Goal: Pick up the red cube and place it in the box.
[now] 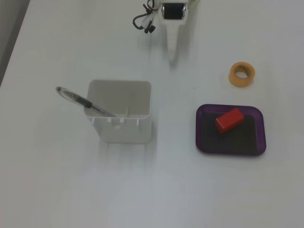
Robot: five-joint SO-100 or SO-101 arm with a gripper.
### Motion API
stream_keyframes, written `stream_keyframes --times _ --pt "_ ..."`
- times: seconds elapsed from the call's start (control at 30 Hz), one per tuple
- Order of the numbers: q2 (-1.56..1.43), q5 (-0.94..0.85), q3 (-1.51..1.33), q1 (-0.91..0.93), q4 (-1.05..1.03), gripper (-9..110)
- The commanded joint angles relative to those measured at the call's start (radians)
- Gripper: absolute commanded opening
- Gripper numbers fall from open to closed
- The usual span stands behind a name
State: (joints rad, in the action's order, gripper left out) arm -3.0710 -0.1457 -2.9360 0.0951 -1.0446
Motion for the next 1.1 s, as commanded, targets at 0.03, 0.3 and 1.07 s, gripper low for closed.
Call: stream_keyframes --times 0.03,0.3,1.07 --pt "-0.067 0.005 -0.046 -0.002 0.002 20" --pt "-0.176 0.005 -0.081 -0.002 -0.043 20" --pt "-0.215 0.003 -0.081 -0.002 -0.124 0"
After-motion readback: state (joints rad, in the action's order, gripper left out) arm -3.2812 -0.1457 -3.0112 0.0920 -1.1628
